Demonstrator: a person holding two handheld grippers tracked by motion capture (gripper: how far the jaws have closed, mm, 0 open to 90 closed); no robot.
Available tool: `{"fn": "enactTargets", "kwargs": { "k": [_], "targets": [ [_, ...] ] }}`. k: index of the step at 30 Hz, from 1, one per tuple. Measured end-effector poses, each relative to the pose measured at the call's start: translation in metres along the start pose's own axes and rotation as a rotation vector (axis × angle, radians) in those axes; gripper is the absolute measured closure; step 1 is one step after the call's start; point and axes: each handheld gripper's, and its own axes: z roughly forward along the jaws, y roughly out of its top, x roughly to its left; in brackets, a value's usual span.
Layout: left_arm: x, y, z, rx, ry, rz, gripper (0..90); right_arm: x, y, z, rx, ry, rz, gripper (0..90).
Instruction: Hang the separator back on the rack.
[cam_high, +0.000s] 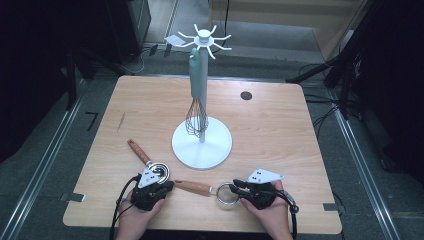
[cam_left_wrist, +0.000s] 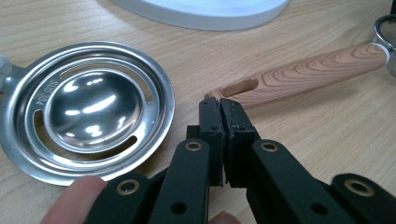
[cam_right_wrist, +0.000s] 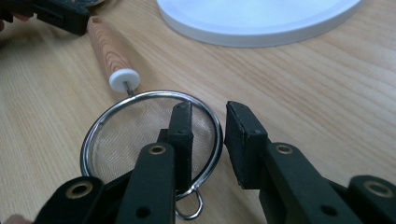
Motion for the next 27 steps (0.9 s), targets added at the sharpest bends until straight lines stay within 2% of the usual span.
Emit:
{"fn": "enactTargets", "kwargs": {
  "k": [19, 27],
  "targets": [
    [-0.006, 0.005, 0.008, 0.0, -0.01, 0.014, 87.8, 0.007, -0.012, -0.007, 0.026, 0.02, 0.003, 72.9],
    [-0.007, 0.009, 0.012, 0.003, -0.022, 0.021, 87.5, 0.008, -0.015, -0.011, 0.029, 0.018, 0.004, 69.5]
  ]
}}
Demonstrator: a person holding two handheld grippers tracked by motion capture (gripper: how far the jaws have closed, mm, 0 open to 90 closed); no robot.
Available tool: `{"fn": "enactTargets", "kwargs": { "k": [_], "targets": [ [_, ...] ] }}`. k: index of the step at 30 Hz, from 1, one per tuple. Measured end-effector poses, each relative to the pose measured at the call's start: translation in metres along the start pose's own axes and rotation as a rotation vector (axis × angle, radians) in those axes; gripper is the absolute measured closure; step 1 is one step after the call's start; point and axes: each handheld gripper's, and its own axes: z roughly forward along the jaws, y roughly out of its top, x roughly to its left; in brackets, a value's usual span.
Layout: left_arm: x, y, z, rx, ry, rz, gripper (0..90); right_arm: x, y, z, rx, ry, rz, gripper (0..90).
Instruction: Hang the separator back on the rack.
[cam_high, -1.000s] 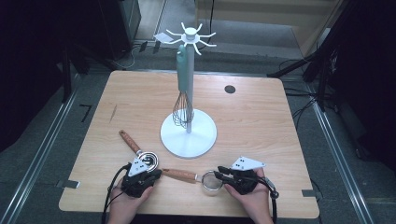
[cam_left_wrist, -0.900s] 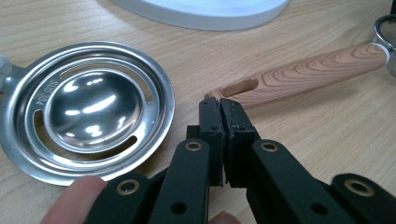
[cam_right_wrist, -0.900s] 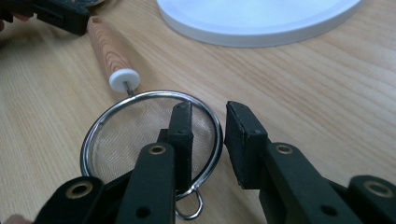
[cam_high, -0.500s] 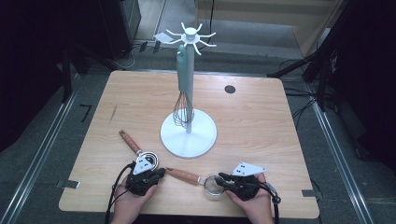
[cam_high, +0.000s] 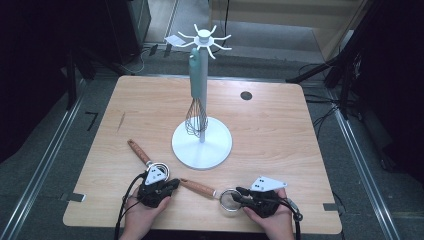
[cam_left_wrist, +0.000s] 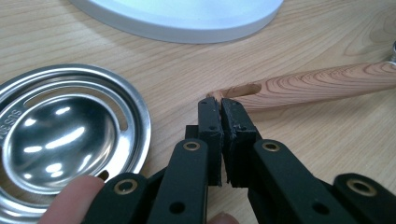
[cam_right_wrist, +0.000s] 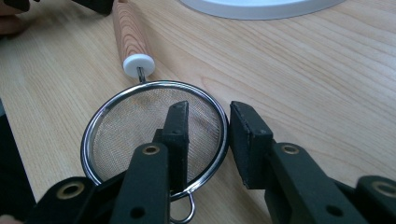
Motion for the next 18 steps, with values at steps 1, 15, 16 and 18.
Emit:
{"fn": "enactTargets", "kwargs": {
  "k": [1, 15, 16, 18],
  "targets": [
    [0.0, 0.0, 0.001, -0.001, -0.003, 0.0, 87.5, 0.0, 0.0, 0.0, -0.001, 0.0, 0.003, 68.3],
    [0.002, -0.007, -0.023, -0.096, -0.078, 0.019, 65.7, -0.001, 0.021, -0.01, -0.024, -0.026, -0.03, 47.0],
    [0.002, -0.007, -0.023, -0.096, -0.078, 0.019, 61.9, -0.001, 0.023, -0.011, -0.025, -0.027, -0.027, 46.8],
    [0.007, -0.009, -0.031, -0.128, -0.045, -0.006, 56.6, -0.001, 0.026, -0.011, -0.027, -0.02, -0.029, 46.5]
  ]
}}
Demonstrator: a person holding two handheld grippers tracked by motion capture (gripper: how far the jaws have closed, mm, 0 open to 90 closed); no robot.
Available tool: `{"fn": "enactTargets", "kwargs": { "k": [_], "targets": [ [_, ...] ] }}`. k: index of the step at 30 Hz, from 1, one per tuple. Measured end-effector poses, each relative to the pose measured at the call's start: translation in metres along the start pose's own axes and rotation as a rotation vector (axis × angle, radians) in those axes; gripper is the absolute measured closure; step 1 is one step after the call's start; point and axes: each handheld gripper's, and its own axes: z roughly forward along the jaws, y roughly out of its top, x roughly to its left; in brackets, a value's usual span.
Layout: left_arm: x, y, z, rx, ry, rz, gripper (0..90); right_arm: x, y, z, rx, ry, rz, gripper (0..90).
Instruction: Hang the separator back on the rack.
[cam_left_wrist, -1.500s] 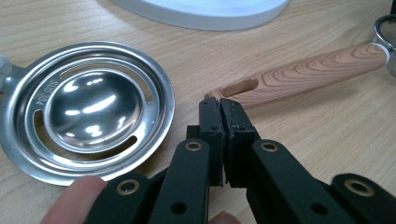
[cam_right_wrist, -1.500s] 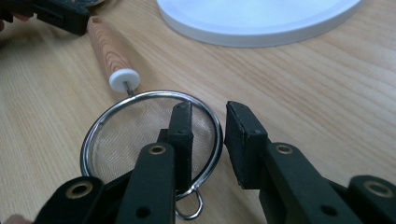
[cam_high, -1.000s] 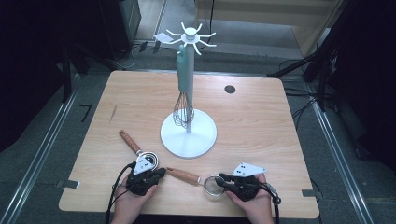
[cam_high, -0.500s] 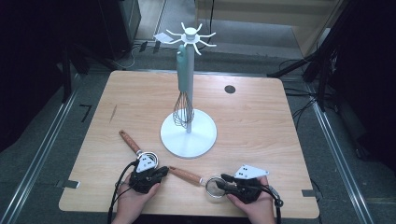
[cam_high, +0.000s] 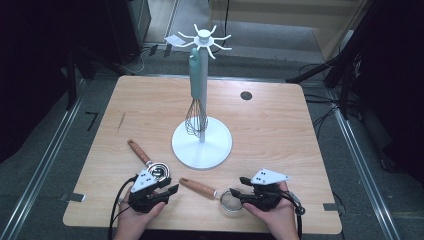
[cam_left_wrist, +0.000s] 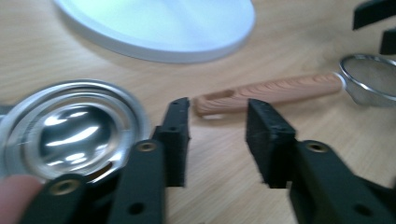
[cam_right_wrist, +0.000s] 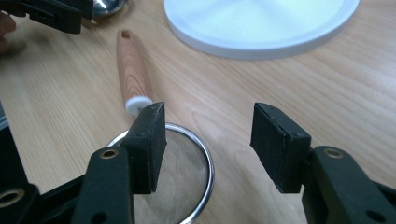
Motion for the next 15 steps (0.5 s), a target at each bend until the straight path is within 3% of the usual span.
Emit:
{"fn": "enactTargets", "kwargs": {
  "k": [1, 6, 7, 8, 11, 14, 15],
  "targets": [
    [0.007, -0.001, -0.009, -0.031, 0.029, -0.016, 45.1, -0.001, 0.005, -0.001, -0.001, -0.001, -0.001, 45.6],
    [0.022, -0.004, -0.027, -0.075, 0.088, -0.052, 30.9, -0.004, 0.017, -0.003, 0.01, -0.007, 0.0, 42.9],
    [0.03, -0.006, -0.035, -0.093, 0.117, -0.076, 28.1, -0.004, 0.022, -0.003, 0.018, -0.039, -0.001, 40.7],
    [0.03, -0.006, -0.035, -0.093, 0.117, -0.076, 26.0, -0.004, 0.022, -0.003, 0.018, -0.039, -0.001, 40.7],
    [0.046, -0.009, -0.046, -0.098, 0.176, -0.121, 13.9, -0.003, 0.034, 0.0, 0.043, -0.034, -0.015, 37.6],
    [0.054, -0.009, -0.05, -0.105, 0.188, -0.137, 9.1, -0.005, 0.041, 0.003, 0.067, -0.028, -0.014, 37.1],
    [0.061, -0.01, -0.054, -0.112, 0.221, -0.143, 7.9, -0.006, 0.044, 0.004, 0.076, -0.027, -0.01, 37.1]
  ]
}}
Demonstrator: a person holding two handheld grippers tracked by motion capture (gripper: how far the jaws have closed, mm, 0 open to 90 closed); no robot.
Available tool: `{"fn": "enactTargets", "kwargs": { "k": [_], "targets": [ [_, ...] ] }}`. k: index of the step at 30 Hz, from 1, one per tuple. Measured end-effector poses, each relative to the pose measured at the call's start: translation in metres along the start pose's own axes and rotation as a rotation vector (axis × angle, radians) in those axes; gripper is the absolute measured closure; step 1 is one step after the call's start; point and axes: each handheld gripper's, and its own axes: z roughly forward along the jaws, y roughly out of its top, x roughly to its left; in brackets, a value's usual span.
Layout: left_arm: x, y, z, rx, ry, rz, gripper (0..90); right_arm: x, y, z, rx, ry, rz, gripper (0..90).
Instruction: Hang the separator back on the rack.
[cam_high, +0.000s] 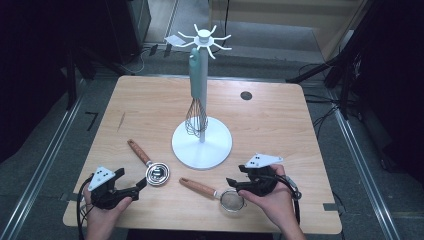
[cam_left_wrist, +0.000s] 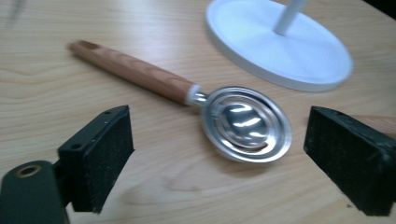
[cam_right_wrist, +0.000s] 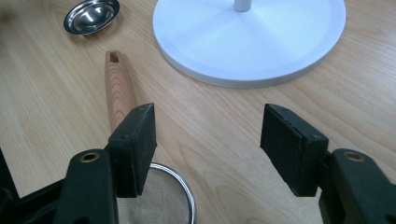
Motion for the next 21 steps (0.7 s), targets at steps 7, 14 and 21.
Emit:
{"fn": "enactTargets", "kwargs": {
  "k": [7, 14, 21],
  "targets": [
    [0.021, 0.001, -0.004, -0.011, 0.045, -0.036, 0.0, -0.002, 0.017, 0.006, 0.073, 0.011, -0.019, 37.0],
    [0.043, 0.0, -0.005, -0.004, 0.094, -0.06, 0.0, -0.001, 0.038, 0.019, 0.18, 0.037, -0.033, 42.1],
    [0.053, -0.003, -0.004, -0.002, 0.147, -0.059, 0.0, 0.003, 0.046, 0.035, 0.269, 0.076, -0.063, 45.1]
  ]
}}
